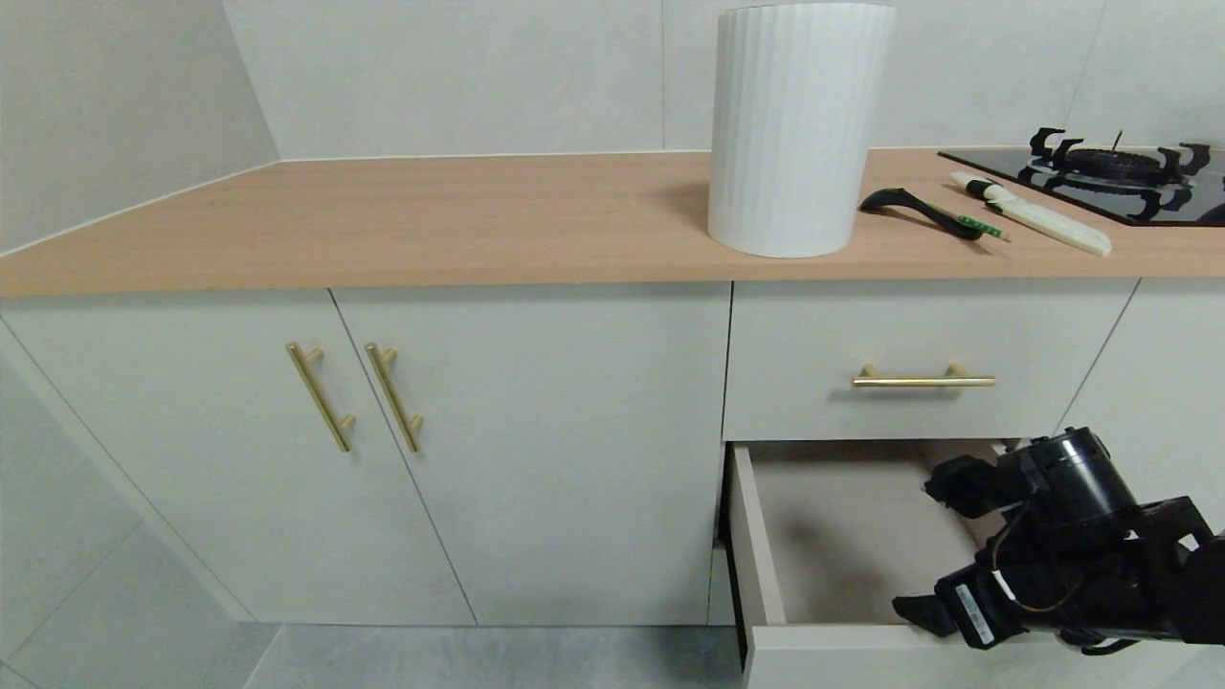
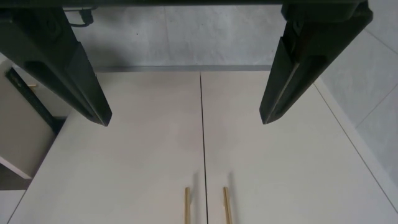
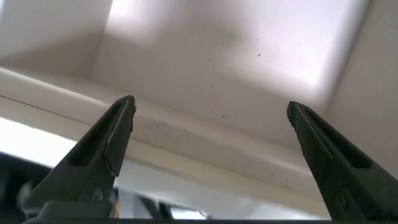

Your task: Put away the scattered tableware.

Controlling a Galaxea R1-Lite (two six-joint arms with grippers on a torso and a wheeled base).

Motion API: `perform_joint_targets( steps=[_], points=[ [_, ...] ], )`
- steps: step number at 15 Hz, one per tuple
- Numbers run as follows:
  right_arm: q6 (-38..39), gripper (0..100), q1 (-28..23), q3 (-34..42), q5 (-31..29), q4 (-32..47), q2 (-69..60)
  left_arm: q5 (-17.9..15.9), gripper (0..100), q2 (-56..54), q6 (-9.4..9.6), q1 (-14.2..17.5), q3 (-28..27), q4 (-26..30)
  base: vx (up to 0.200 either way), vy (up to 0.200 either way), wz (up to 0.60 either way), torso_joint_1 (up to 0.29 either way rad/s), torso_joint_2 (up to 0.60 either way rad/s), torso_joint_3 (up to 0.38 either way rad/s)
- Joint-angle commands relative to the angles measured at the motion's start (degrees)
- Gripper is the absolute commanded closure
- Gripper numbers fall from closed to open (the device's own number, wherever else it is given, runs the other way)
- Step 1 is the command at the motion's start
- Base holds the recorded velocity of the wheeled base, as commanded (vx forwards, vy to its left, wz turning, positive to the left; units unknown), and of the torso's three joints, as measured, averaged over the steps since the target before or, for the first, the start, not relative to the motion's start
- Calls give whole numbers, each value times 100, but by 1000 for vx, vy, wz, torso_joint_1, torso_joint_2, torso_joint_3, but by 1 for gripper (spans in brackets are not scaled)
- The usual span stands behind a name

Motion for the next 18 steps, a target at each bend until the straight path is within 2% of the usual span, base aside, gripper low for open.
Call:
perform_joint_targets(
  steps=[1,9,14,17,18],
  points=[
    [-67,0,94,-13,3,192,-241,1,0,0,0,0,0,2,0,0,0,0,0,0],
    [-893,0,349,-48,-6,2099,-663,1,0,0,0,0,0,2,0,0,0,0,0,0],
    [-911,0,375,-206,-32,2231,-698,1,0,0,0,0,0,2,0,0,0,0,0,0],
    [-366,0,375,-505,-32,2214,-698,1,0,0,0,0,0,2,0,0,0,0,0,0],
    [724,0,375,-1032,-32,1976,-619,1,0,0,0,0,0,2,0,0,0,0,0,0]
  ],
)
